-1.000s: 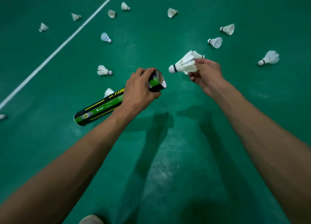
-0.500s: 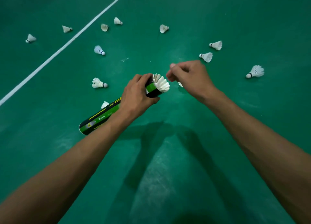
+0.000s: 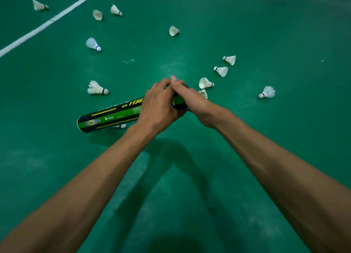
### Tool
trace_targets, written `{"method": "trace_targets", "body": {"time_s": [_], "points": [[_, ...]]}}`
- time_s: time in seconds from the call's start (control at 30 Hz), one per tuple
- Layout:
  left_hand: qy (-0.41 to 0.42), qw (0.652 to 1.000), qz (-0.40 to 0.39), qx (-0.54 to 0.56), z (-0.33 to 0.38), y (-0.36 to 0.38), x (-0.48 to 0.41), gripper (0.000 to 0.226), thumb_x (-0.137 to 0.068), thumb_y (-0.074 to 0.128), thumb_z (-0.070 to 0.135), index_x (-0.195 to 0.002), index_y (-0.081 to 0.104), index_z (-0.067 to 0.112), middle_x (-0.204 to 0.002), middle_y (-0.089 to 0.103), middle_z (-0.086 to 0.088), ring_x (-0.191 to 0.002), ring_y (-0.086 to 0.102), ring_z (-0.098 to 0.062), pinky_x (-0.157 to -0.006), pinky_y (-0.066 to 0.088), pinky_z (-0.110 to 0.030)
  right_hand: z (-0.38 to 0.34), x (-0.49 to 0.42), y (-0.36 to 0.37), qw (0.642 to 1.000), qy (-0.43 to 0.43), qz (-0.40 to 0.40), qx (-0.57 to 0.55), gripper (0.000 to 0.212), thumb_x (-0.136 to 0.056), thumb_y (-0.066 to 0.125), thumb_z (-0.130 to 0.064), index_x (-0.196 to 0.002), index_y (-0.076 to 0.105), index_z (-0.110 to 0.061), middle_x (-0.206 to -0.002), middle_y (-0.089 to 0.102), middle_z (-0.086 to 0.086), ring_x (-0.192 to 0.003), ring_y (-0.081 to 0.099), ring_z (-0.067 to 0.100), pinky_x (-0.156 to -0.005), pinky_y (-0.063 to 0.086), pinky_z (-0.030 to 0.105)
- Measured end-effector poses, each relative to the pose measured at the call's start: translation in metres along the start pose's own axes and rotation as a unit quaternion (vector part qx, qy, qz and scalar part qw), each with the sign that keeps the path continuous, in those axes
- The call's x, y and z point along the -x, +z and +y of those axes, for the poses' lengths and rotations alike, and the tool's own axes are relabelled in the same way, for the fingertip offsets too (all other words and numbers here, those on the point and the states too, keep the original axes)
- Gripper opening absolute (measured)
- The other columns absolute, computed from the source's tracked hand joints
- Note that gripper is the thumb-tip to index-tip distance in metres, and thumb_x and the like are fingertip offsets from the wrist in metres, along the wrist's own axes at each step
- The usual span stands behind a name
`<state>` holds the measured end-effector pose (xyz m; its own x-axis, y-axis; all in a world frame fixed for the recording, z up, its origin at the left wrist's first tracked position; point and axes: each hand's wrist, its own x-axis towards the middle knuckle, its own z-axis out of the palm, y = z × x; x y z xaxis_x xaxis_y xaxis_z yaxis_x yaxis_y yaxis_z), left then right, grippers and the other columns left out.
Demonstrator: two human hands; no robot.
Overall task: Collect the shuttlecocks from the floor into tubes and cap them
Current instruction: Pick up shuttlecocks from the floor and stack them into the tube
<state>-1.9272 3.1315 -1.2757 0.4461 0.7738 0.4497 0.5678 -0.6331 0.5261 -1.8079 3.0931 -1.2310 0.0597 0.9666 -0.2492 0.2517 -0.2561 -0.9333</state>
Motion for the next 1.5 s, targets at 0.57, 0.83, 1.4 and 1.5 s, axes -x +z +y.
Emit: {"method": "trace_targets", "body": {"time_s": [0.57, 0.83, 1.4, 1.5], "points": [[-0.080, 0.988, 0.110, -0.076, -0.078, -0.087, -0.017, 0.062, -0.072, 0.076, 0.036, -0.132, 0.064, 0.027, -0.115, 0.063, -0.007, -0.098, 0.059, -0.036, -0.085, 0.050, -0.048, -0.092, -0.065, 0.083, 0.996, -0.044, -0.032, 0.065, 0.044, -0.099, 0.052, -0.057, -0.094, 0.072, -0.018, -0.091, 0.072, -0.003, -0.083, 0.068, 0.010, -0.083, 0.057, 0.031], [-0.125, 0.979, 0.076, -0.143, -0.134, -0.105, 0.019, 0.072, -0.068, 0.082, 0.039, -0.136, 0.063, 0.026, -0.120, 0.064, -0.008, -0.101, 0.060, -0.036, -0.089, 0.051, -0.050, -0.068, -0.099, 0.141, 0.976, -0.009, -0.214, -0.048, 0.040, -0.101, 0.045, -0.058, -0.097, 0.067, -0.026, -0.092, 0.069, -0.003, -0.087, 0.064, 0.010, -0.073, 0.050, 0.028], [-0.254, 0.942, 0.048, -0.215, -0.175, -0.154, 0.093, 0.077, -0.071, 0.084, 0.029, -0.143, 0.057, 0.030, -0.124, 0.061, -0.005, -0.109, 0.056, -0.034, -0.092, 0.048, -0.045, 0.030, -0.164, 0.219, 0.935, -0.038, -0.076, 0.343, 0.044, -0.087, 0.060, -0.023, -0.130, 0.062, -0.030, -0.127, 0.064, 0.008, -0.112, 0.060, 0.032, -0.092, 0.051, 0.036], [-0.268, 0.936, 0.058, -0.221, -0.182, -0.163, 0.104, 0.076, -0.070, 0.081, 0.033, -0.142, 0.057, 0.029, -0.124, 0.061, -0.005, -0.109, 0.057, -0.034, -0.092, 0.048, -0.046, 0.047, -0.170, 0.235, 0.869, -0.030, -0.138, 0.474, 0.066, -0.090, 0.060, -0.020, -0.150, 0.038, -0.037, -0.156, 0.026, 0.010, -0.138, 0.035, 0.039, -0.111, 0.037, 0.047]]}}
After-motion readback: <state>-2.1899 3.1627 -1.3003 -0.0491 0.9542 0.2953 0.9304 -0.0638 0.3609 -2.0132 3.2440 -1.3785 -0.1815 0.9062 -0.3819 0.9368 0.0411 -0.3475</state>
